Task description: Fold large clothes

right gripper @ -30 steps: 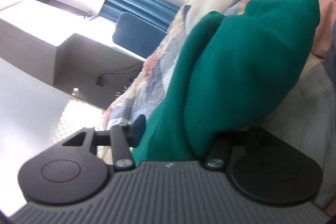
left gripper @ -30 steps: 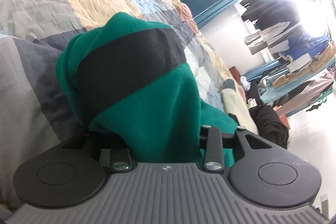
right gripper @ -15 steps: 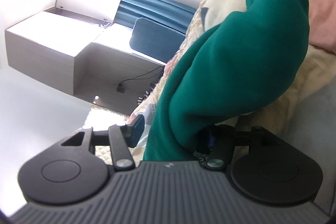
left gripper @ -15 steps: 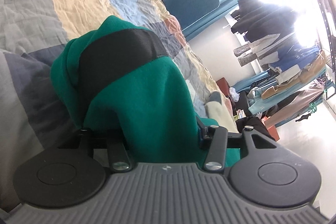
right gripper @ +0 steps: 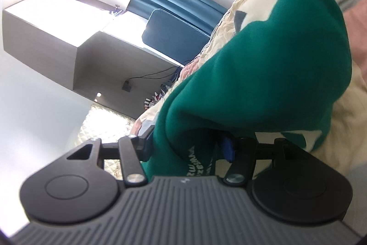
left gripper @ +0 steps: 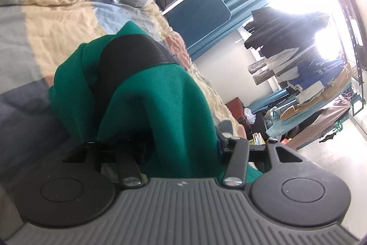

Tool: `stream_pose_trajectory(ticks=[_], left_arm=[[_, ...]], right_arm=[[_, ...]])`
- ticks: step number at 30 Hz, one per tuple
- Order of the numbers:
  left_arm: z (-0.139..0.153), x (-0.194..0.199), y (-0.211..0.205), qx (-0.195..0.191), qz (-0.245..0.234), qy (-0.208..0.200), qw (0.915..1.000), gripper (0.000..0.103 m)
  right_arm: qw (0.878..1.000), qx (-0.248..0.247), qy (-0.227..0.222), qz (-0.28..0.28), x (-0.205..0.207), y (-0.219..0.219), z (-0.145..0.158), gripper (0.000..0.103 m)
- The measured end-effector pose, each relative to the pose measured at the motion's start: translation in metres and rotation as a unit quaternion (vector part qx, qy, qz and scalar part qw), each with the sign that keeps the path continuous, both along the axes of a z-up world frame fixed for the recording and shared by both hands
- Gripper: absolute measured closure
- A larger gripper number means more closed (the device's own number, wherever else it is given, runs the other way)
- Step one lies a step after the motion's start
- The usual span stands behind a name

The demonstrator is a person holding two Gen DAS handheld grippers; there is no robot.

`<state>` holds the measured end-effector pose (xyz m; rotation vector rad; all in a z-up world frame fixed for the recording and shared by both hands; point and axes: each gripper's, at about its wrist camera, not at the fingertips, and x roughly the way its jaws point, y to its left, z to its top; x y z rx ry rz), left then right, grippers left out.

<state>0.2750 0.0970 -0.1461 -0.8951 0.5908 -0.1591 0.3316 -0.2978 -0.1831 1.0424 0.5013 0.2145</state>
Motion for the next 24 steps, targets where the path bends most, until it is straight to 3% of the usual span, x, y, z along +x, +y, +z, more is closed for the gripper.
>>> stream_pose_trajectory(ticks=[4, 11, 21, 24], left_arm=[[-0.002, 0.031, -0.003, 0.002, 0.001, -0.003, 1.0, 0.043], [-0.028, 0.093, 0.004, -0.029, 0.006, 0.0, 0.9996, 0.04], [-0.079, 0.174, 0.003, -0.006, -0.014, -0.007, 0.9999, 0.035], [-0.095, 0.192, 0.003, 0.003, -0.02, 0.006, 0.9998, 0.035]], right_arm=[[1.0, -0.008, 0.0, 0.004, 0.02, -0.003, -0.003, 0.042], [1.0, 0.008, 0.01, 0.008, 0.065, -0.006, -0.022, 0.043], [0.999, 0.033, 0.022, 0.0, 0.13, -0.015, -0.082, 0.049], [0.999, 0.011, 0.027, 0.015, 0.141, -0.015, -0.092, 0.054]])
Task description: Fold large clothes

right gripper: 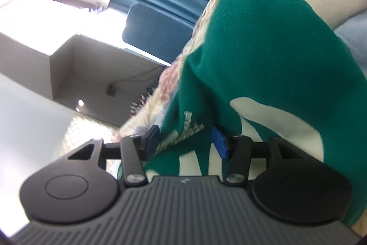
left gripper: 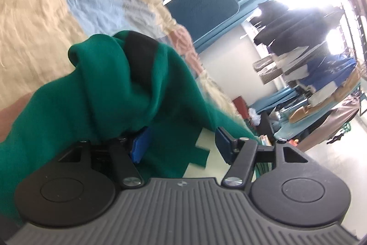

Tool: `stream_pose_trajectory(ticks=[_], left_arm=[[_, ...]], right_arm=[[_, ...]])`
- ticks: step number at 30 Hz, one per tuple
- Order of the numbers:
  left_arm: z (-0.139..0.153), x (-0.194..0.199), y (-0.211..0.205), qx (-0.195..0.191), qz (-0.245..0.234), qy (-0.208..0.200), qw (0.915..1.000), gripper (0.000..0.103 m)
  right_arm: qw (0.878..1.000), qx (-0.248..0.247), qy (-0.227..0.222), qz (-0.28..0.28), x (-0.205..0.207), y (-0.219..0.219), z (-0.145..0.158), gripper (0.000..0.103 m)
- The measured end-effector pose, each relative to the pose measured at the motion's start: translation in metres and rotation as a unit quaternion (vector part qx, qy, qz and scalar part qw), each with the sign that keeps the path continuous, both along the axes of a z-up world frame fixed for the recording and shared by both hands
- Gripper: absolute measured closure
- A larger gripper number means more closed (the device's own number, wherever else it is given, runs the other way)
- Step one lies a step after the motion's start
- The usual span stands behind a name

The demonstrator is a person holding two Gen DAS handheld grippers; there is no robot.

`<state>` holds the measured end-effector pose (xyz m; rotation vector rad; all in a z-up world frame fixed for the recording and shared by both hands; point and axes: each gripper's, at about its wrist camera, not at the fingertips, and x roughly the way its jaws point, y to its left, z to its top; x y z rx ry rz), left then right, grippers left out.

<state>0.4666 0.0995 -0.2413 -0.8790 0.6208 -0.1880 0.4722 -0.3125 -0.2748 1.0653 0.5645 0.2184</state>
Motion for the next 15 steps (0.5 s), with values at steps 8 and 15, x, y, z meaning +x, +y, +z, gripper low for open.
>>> stream_pose_trajectory(ticks=[8, 15], left_arm=[[0.007, 0.009, -0.01, 0.06, -0.03, -0.013, 0.9977, 0.027], [0.046, -0.021, -0.046, 0.255, -0.031, -0.046, 0.9654, 0.017]], right_arm=[[0.997, -0.078, -0.008, 0.023, 0.002, 0.013, 0.009, 0.055], [0.985, -0.173, -0.005, 0.028, -0.017, 0.015, 0.047, 0.05]])
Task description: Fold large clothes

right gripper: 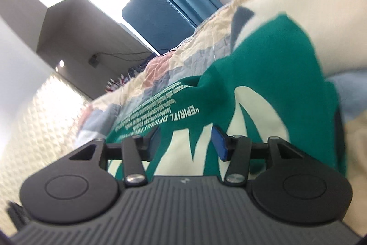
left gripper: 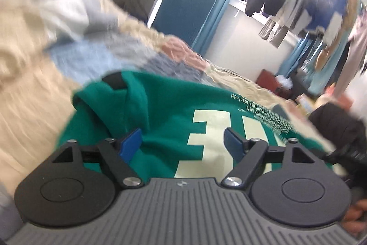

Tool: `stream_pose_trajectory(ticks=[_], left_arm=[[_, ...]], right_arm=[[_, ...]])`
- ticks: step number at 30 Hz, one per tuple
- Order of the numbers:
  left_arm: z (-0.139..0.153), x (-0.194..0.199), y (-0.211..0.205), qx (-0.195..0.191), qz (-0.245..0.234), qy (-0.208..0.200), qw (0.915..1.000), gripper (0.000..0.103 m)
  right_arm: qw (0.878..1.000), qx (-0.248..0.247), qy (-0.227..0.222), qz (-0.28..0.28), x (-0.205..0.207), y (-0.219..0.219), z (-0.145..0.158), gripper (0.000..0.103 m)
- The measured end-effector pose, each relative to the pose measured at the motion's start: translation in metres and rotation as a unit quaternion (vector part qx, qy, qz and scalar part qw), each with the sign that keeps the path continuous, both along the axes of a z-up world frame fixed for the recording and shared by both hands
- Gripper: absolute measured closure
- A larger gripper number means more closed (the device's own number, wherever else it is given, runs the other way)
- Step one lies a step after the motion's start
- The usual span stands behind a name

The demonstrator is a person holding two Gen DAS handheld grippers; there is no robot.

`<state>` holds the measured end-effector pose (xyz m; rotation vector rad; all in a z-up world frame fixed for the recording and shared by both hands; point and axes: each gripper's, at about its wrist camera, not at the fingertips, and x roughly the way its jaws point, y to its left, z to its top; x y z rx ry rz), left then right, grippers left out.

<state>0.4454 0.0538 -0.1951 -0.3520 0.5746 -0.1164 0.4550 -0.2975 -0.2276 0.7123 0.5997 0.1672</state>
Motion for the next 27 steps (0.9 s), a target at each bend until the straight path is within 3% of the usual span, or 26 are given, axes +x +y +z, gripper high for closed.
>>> stream_pose_trajectory(ticks=[5, 8, 10, 12, 13, 16, 19, 23, 27], left_arm=[[0.013, -0.029, -0.016, 0.06, -0.011, -0.018, 0.998, 0.014], [0.016, -0.048, -0.021, 0.072, -0.026, -0.017, 0.9969, 0.009], [0.014, -0.058, -0.018, 0.058, -0.031, -0.003, 0.9978, 0.008], [0.007, -0.067, -0.011, 0.009, -0.039, 0.024, 0.9989, 0.008], [0.002, -0.071, -0.006, -0.022, -0.039, 0.039, 0.9983, 0.007], [-0.016, -0.078, 0.012, -0.116, -0.015, 0.086, 0.9894, 0.007], [-0.034, -0.076, 0.028, -0.187, 0.019, 0.12, 0.9749, 0.007], [-0.056, -0.069, 0.045, -0.278, 0.036, 0.14, 0.9497, 0.008], [-0.074, -0.058, 0.058, -0.318, 0.068, 0.145, 0.9345, 0.009]], right_arm=[[0.994, -0.109, -0.019, 0.024, -0.027, 0.015, 0.026, 0.049], [0.992, -0.119, -0.015, 0.035, -0.044, 0.015, 0.032, 0.049], [0.994, -0.104, 0.0, 0.023, -0.054, 0.013, 0.033, 0.05], [0.999, -0.051, 0.015, 0.002, -0.061, 0.01, 0.032, 0.047], [1.0, -0.01, 0.021, 0.0, -0.067, 0.007, 0.028, 0.04], [0.995, 0.085, 0.048, 0.01, -0.073, 0.007, 0.012, 0.032], [0.988, 0.134, 0.079, -0.005, -0.071, 0.007, -0.006, 0.018], [0.975, 0.188, 0.114, -0.022, -0.059, 0.0, -0.033, 0.018], [0.962, 0.23, 0.121, -0.079, -0.051, -0.014, -0.054, 0.02]])
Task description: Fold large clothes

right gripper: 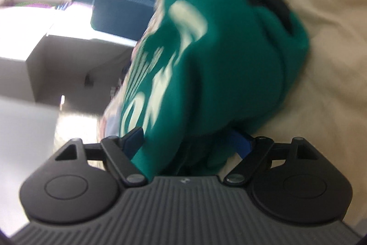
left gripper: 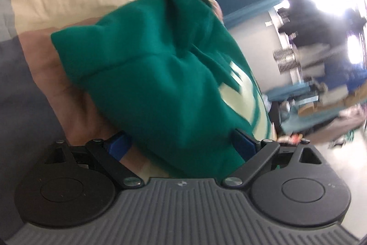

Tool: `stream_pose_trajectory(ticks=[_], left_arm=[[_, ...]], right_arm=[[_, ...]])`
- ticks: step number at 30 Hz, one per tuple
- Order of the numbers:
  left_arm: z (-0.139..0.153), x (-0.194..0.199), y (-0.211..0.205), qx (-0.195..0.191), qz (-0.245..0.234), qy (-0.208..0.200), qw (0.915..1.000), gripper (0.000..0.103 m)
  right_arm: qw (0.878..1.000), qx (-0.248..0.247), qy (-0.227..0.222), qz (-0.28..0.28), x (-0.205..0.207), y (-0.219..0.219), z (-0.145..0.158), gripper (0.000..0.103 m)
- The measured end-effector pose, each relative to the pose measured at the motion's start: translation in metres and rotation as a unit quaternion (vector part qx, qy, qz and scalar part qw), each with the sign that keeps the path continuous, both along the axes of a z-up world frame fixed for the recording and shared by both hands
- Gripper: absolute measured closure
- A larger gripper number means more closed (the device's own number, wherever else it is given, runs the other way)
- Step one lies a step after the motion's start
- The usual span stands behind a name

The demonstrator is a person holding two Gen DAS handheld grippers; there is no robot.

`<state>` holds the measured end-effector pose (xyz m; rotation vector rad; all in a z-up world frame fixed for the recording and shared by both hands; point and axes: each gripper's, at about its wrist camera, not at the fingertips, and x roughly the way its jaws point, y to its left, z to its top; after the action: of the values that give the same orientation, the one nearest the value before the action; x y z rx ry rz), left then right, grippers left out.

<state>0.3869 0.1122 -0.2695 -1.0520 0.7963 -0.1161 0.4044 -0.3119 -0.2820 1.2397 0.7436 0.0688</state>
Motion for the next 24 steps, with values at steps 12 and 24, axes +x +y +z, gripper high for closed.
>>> stream_pose_trajectory(ticks=[12, 24], left_arm=[[0.027, 0.019, 0.016, 0.019, 0.023, -0.067, 0.9973, 0.072], [0.019, 0.032, 0.016, 0.045, 0.025, -0.064, 0.9966, 0.071]], right_arm=[[0.993, -0.085, -0.084, 0.009, 0.009, -0.004, 0.035, 0.084], [0.99, -0.136, -0.036, 0.026, 0.002, 0.014, 0.013, 0.075]])
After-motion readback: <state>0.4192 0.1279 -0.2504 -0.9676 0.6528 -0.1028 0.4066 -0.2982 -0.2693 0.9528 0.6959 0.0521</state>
